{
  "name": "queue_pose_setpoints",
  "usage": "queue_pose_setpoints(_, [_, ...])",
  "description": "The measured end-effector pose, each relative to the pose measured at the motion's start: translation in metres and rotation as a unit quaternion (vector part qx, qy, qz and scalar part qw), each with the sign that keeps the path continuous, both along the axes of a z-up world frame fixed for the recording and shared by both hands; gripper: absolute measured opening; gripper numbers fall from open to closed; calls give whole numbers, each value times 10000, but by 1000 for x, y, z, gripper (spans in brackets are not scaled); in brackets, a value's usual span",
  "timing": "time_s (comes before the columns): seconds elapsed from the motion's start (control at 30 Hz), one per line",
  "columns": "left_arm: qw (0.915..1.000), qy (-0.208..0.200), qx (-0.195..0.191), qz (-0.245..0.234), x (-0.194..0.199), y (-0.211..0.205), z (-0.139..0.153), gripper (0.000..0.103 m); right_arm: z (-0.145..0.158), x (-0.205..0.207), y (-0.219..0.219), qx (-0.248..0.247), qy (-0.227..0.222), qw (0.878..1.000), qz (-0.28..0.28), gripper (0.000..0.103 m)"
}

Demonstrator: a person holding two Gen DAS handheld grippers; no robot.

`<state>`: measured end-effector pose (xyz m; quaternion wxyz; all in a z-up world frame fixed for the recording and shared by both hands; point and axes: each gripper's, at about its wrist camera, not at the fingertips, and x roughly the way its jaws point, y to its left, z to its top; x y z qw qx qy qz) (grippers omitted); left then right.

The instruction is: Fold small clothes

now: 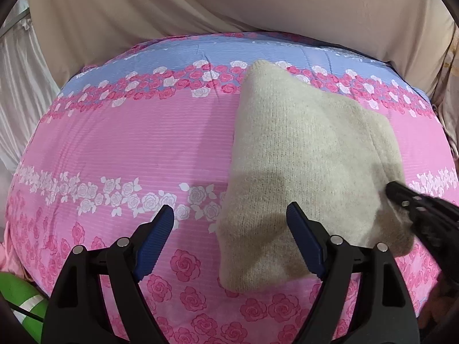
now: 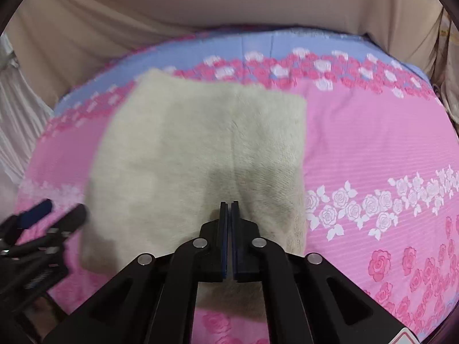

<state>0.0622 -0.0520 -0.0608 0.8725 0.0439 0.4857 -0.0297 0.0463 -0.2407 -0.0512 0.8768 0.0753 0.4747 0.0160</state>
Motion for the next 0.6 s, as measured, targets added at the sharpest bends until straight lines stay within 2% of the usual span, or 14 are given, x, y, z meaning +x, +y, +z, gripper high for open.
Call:
queue_pose_setpoints(0.1, [9999, 49, -44, 78, -2, 3, 1, 78, 18, -23, 1, -60, -282, 9996, 8, 7])
queue_pose_setpoints(0.2, [10000, 3, -9, 74, -4, 4, 4, 78, 20, -45, 2, -39, -340, 9994, -76, 12])
queue_pose_setpoints(0.43, [9996, -154, 135, 185, -10, 5, 9, 78, 15, -75, -3, -31, -460, 9969, -638, 50])
queue_pose_setpoints(0.6, [9993, -252, 187, 188, -16, 4, 10, 78, 13, -81, -5, -208, -519, 9940, -936, 65])
